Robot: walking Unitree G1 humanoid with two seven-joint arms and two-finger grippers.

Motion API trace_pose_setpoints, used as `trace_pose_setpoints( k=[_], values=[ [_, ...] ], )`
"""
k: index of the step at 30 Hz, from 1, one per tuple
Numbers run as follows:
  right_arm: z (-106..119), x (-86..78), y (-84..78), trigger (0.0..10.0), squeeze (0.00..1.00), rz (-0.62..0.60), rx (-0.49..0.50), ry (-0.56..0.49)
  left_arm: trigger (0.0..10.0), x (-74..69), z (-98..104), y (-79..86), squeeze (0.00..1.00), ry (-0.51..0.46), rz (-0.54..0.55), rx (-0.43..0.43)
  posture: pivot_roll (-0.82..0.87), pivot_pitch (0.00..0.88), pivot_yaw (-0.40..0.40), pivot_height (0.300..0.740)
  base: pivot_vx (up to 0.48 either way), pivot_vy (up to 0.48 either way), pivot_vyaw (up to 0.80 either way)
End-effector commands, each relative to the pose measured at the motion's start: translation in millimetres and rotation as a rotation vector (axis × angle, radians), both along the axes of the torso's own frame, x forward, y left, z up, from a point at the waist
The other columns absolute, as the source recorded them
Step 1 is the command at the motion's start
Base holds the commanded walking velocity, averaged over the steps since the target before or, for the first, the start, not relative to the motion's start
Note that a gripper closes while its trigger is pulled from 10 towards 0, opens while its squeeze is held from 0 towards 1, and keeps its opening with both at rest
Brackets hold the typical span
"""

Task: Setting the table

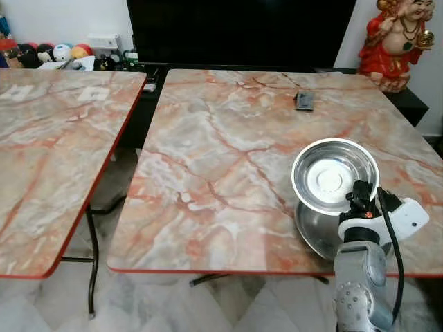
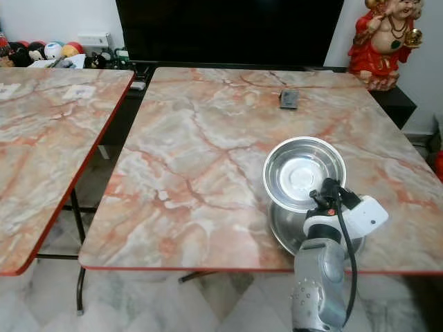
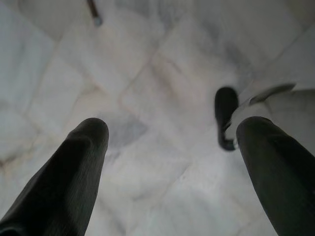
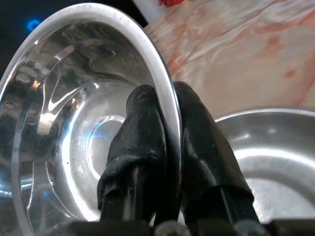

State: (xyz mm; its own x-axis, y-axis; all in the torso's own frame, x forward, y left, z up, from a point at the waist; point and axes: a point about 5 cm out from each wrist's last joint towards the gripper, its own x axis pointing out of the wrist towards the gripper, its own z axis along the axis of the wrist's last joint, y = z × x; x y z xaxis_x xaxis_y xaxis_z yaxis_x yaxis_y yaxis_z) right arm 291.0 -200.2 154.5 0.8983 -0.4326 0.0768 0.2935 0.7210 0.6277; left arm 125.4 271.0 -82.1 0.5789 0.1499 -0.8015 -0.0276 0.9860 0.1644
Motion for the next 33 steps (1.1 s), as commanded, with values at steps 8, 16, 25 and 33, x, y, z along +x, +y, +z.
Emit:
trace_pose_setpoints(
  k=[8,16,25,33],
  values=[
    [5,-26.1,-2.7,10.0,0.00,-0.192,0.096,0.154,10.0,-12.6,-4,0.4,0.00,0.055,-0.033,0.005,-0.03,0.090,0.013,0.740,0.000,0.000,0.00],
    [-6,-22.3,3.5,10.0,0.00,-0.184,0.215,0.222,10.0,-12.1,-4,0.6,0.00,0.056,-0.055,0.010,-0.03,0.085,0.015,0.740,0.000,0.000,0.00],
    [-24,-29.3,6.6,10.0,0.00,-0.188,0.269,0.323,10.0,-12.7,-4,0.9,0.00,0.059,-0.064,0.007,-0.03,0.078,0.019,0.740,0.000,0.000,0.00],
    [-40,-31.0,12.3,10.0,0.00,-0.145,0.340,0.431,10.0,-12.4,-4,1.2,0.00,0.060,-0.067,0.006,-0.03,0.088,0.014,0.740,0.000,0.000,0.00]
  ],
)
